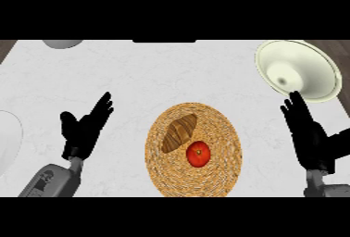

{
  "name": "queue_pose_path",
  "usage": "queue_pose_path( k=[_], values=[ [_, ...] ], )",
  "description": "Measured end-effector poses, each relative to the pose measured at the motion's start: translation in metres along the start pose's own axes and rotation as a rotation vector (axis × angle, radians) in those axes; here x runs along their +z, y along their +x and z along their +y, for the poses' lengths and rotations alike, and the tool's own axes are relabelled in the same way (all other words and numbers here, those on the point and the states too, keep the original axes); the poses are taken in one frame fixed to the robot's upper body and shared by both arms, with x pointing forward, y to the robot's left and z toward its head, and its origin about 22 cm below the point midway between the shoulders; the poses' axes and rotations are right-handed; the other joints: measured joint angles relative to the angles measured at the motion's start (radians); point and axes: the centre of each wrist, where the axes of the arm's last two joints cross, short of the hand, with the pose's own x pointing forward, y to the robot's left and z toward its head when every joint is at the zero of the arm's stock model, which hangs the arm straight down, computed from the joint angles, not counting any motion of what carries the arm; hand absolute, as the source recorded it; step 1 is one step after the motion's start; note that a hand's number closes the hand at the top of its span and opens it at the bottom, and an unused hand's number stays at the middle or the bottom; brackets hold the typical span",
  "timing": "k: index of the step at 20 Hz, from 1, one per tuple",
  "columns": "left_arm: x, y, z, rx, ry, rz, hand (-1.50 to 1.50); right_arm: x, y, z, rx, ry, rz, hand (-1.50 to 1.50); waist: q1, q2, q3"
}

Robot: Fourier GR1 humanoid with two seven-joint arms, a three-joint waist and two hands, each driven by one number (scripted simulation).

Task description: Pick the tomato from the placemat and place it in the bowl

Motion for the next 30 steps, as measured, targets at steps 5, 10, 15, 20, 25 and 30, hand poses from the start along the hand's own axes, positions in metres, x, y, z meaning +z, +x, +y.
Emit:
queue_pose_path(
  k=[5, 10, 15, 20, 25, 30],
  values=[
    [-0.005, 0.028, 0.021, -0.045, 0.001, -0.060, 0.00, 0.009, 0.002, 0.042, 0.049, 0.097, -0.056, 1.50, 0.024, 0.006, 0.018],
    [-0.006, 0.045, 0.043, -0.078, -0.001, -0.074, 0.00, 0.018, 0.000, 0.068, 0.357, 0.165, -0.260, -1.50, 0.042, 0.002, 0.016],
    [-0.001, 0.055, 0.053, -0.074, -0.012, -0.077, 0.00, 0.056, -0.031, 0.124, 0.399, 0.216, -0.441, -1.50, 0.036, 0.006, 0.023],
    [0.000, 0.063, 0.062, -0.072, -0.001, -0.074, 0.00, 0.085, -0.013, 0.140, 0.519, 0.217, -0.527, -1.50, 0.022, 0.006, 0.024],
    [0.003, 0.064, 0.072, -0.070, -0.001, -0.073, 0.00, 0.087, 0.017, 0.139, 0.730, 0.196, -0.453, -1.50, 0.017, 0.004, 0.021],
    [0.002, 0.068, 0.071, -0.076, -0.006, -0.074, 0.00, 0.094, 0.049, 0.156, 0.929, 0.249, -0.308, -1.50, 0.022, 0.004, 0.021]
  ],
)
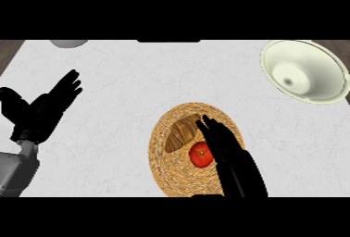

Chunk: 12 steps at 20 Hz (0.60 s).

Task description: Pick the tomato from the placemat and place it in the bowl

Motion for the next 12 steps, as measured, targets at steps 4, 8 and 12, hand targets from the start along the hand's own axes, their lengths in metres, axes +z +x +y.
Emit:
queue_pose_path(
  k=[4, 8, 12],
  values=[
    [0.000, -0.002, -0.005, 0.000, -0.012, -0.006, 0.00, -0.013, 0.040, -0.007, 0.098, 0.101, 0.075, -1.50, 0.011, 0.003, 0.001],
    [0.002, -0.001, -0.007, 0.004, -0.016, -0.010, 0.00, -0.024, 0.072, -0.011, 0.158, 0.188, 0.106, -1.50, 0.015, 0.005, 0.002],
    [0.001, -0.003, -0.006, 0.000, -0.015, -0.015, 0.00, -0.038, 0.087, -0.011, 0.200, 0.248, 0.116, -1.50, 0.017, 0.006, 0.003]
  ],
)
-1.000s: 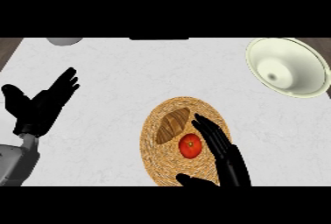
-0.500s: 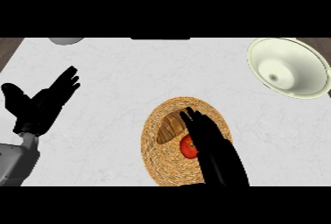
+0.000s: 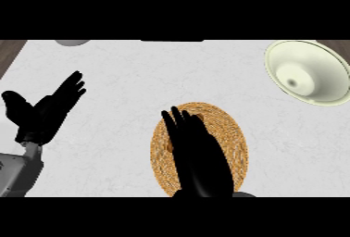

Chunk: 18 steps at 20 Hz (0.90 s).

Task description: Pick the tomato from the placemat and place it in the bowl

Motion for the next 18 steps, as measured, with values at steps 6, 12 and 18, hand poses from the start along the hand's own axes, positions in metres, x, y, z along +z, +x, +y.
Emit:
queue_pose_path(
  k=[6, 12, 18],
  values=[
    [0.000, 0.000, -0.007, 0.003, 0.000, 0.008, 0.00, -0.015, 0.005, -0.004, 0.045, 0.064, 0.036, -1.50, -0.005, 0.000, 0.001],
    [0.003, 0.001, -0.003, 0.006, 0.001, 0.008, 0.00, -0.023, 0.007, 0.000, 0.088, 0.119, 0.062, -1.50, -0.005, -0.001, 0.001],
    [0.002, -0.001, 0.000, 0.004, 0.004, 0.007, 0.00, -0.031, 0.002, 0.003, 0.118, 0.141, 0.107, -1.50, -0.010, -0.001, 0.001]
  ],
)
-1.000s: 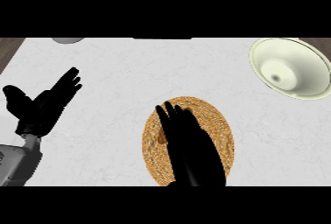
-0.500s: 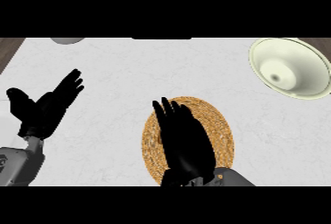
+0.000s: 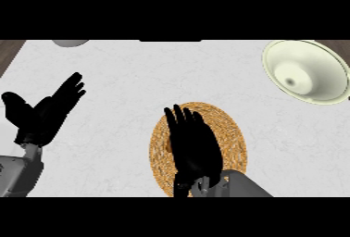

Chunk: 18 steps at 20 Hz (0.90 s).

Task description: Pick the tomato from the placemat and place it in the bowl

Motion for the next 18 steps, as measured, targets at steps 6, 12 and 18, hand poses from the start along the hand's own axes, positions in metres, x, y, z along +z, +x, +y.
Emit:
queue_pose_path(
  k=[6, 12, 18],
  values=[
    [0.002, -0.001, -0.002, 0.002, 0.002, -0.002, 0.00, -0.009, -0.003, 0.003, 0.018, 0.011, 0.035, -1.50, 0.002, 0.001, 0.000],
    [0.002, -0.003, -0.004, -0.005, 0.005, -0.001, 0.00, -0.017, -0.009, 0.009, 0.026, 0.025, 0.069, -1.50, 0.000, 0.001, 0.001],
    [-0.002, -0.001, -0.008, -0.005, 0.001, -0.004, 0.00, -0.029, -0.013, 0.021, 0.040, 0.063, 0.104, -1.50, 0.001, 0.002, 0.001]
  ],
)
